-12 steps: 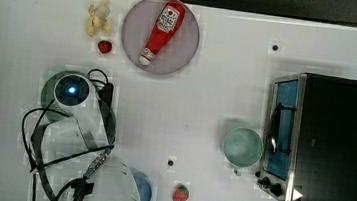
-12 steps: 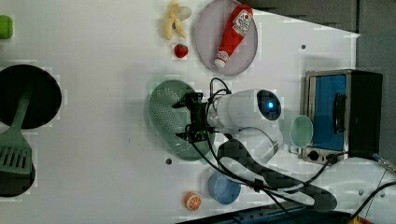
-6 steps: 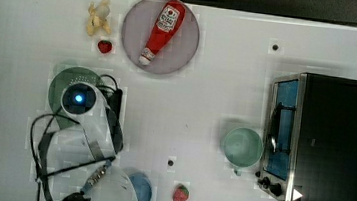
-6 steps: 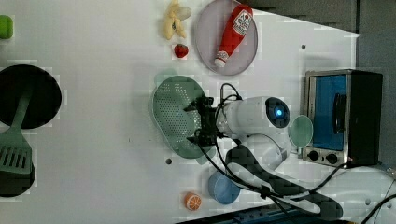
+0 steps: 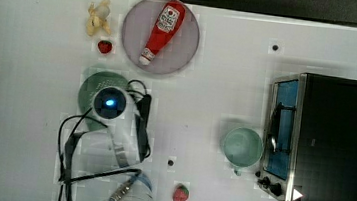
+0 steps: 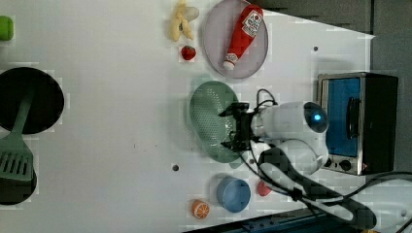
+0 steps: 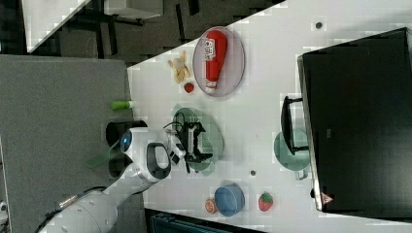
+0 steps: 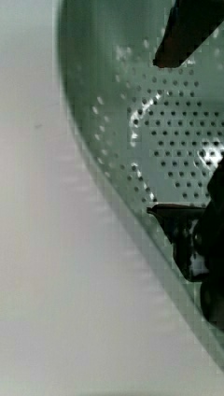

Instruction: Drag strainer left to right.

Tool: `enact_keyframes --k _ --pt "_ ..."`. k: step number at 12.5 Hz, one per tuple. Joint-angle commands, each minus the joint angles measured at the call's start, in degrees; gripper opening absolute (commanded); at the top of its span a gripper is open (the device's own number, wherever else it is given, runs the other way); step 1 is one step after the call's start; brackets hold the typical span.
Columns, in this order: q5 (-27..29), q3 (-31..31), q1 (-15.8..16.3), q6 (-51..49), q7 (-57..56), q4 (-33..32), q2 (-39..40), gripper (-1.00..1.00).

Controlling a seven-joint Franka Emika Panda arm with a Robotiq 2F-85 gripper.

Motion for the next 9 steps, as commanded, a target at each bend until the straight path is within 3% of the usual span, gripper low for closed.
enact_keyframes --k 1,9 --pt "-0.63 -5.14 -2.35 0.72 -7.58 -1.67 -1.73 1.0" --pt "-0.63 -15.15 -4.45 2.18 -19.58 -1.87 -1.78 1.0"
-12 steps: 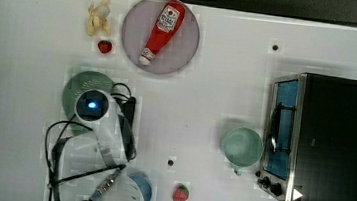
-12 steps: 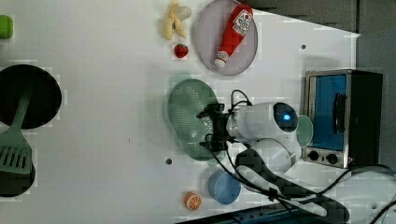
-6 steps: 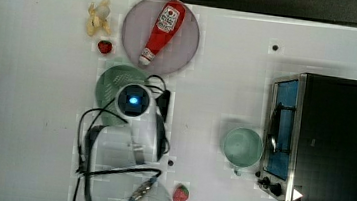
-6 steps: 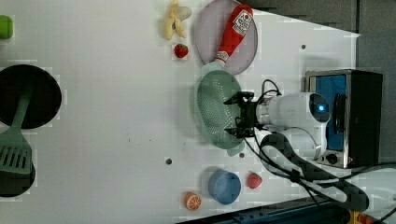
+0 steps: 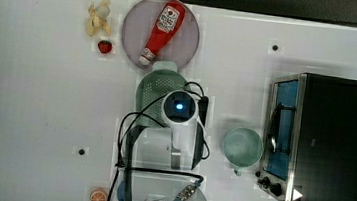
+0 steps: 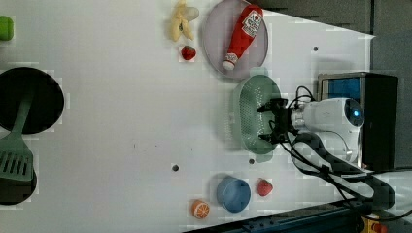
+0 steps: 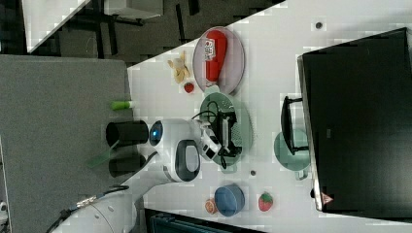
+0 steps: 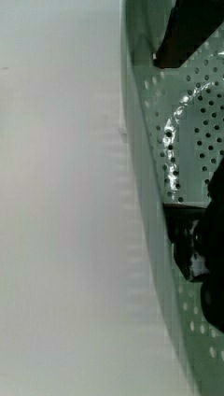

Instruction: Drag strainer left to right.

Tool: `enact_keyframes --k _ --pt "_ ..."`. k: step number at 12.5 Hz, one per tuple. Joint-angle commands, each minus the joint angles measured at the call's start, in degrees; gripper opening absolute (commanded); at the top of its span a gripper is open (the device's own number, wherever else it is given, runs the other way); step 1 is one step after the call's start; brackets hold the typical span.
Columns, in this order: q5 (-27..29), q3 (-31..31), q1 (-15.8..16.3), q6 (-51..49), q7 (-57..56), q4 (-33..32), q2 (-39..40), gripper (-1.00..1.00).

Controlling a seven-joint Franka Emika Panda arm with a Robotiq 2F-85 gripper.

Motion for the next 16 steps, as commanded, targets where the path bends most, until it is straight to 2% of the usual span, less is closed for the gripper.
enact_keyframes --k 1,8,11,14,16 --pt "1.0 -4.14 0.43 0.01 -5.39 0.46 -1.48 1.0" --pt "1.01 -9.95 0.25 0.49 -15.88 0.48 -1.49 1.0" --pt "1.01 -8.64 0.27 -0.46 -16.47 0.81 -4.39 1.0" --pt "1.01 -5.61 0.26 -11.41 -24.93 1.95 -13.62 1.0" --pt "1.09 -4.9 0.26 -20.43 -34.91 5.21 -20.25 1.0"
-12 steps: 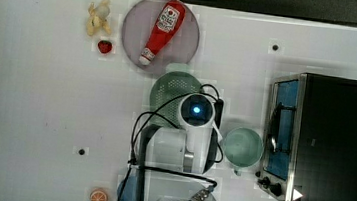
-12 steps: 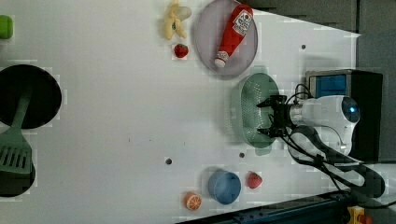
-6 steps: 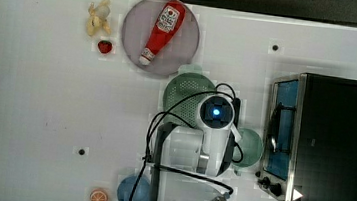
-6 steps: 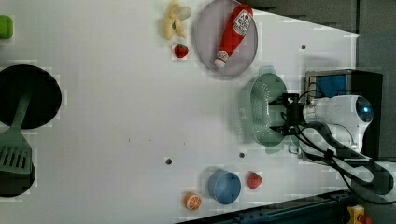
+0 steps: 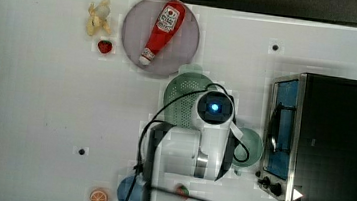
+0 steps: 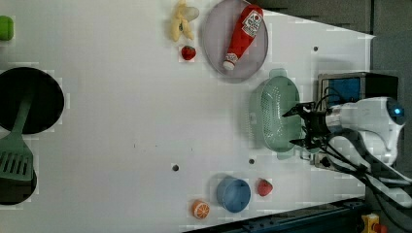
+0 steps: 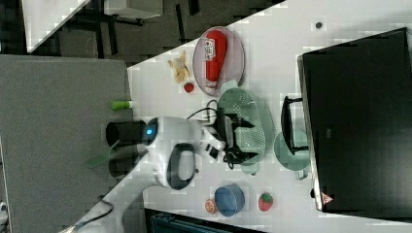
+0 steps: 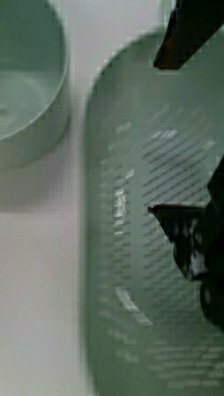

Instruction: Drag strainer left to right.

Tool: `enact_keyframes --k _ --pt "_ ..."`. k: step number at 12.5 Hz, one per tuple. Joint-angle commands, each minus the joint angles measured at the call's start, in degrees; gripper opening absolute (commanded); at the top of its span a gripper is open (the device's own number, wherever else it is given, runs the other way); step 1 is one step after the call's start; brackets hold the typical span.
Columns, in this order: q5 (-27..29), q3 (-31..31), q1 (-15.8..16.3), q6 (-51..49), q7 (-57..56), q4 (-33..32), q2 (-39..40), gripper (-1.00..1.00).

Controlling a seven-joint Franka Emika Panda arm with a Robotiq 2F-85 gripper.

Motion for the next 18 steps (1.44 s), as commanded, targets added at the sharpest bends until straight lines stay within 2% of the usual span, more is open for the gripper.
enact_keyframes --k 1,5,9,12,18 --pt "0.08 1.34 0.26 -9.97 -16.57 7.67 -11.71 1.0" --pt "1.71 1.4 0.33 -29.97 -29.78 18.4 -20.93 1.0" --pt "1.36 2.03 0.46 -47.42 -34.78 28.87 -24.93 1.0" --pt "1.17 2.06 0.49 -50.34 -36.42 32.21 -25.05 1.0" --pt "1.17 2.0 0.5 -50.25 -36.4 32.06 -24.12 1.0"
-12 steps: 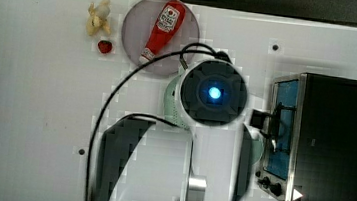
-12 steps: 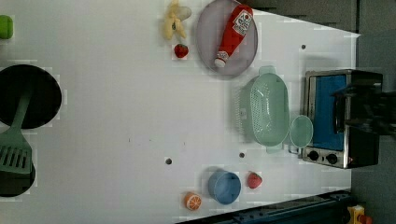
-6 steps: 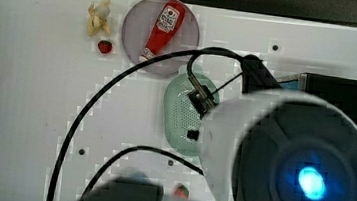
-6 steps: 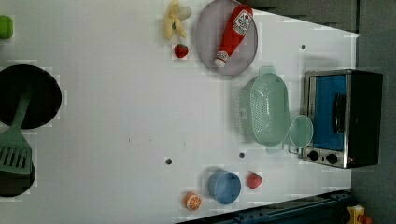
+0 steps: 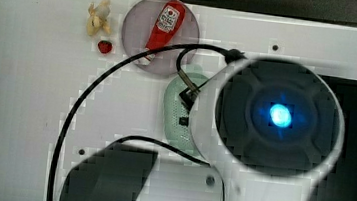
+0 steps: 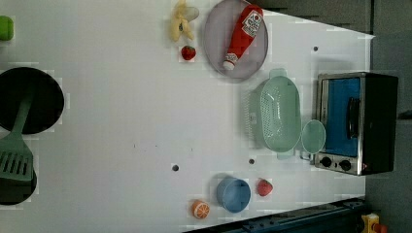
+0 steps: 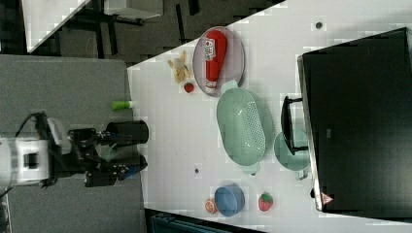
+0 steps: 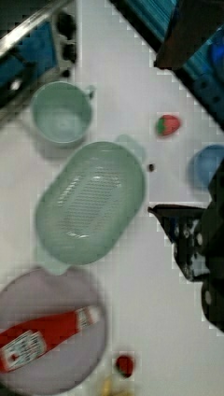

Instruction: Drag strainer left to right.

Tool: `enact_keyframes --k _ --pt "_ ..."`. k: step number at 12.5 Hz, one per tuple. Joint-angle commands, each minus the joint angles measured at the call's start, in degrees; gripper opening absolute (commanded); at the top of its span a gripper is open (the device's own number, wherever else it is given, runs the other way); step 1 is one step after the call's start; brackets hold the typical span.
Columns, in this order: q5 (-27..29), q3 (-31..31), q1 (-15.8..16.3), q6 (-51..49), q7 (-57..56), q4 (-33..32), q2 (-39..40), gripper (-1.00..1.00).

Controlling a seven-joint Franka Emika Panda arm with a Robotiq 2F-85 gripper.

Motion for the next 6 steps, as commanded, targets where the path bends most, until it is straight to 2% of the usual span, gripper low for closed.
enact_keyframes --k 1,6 --pt "-0.96 0.01 -0.85 0.32 -2.41 -0.8 -0.63 1.0" --pt "-0.96 0.01 -0.85 0.33 -2.41 -0.8 0.12 1.0"
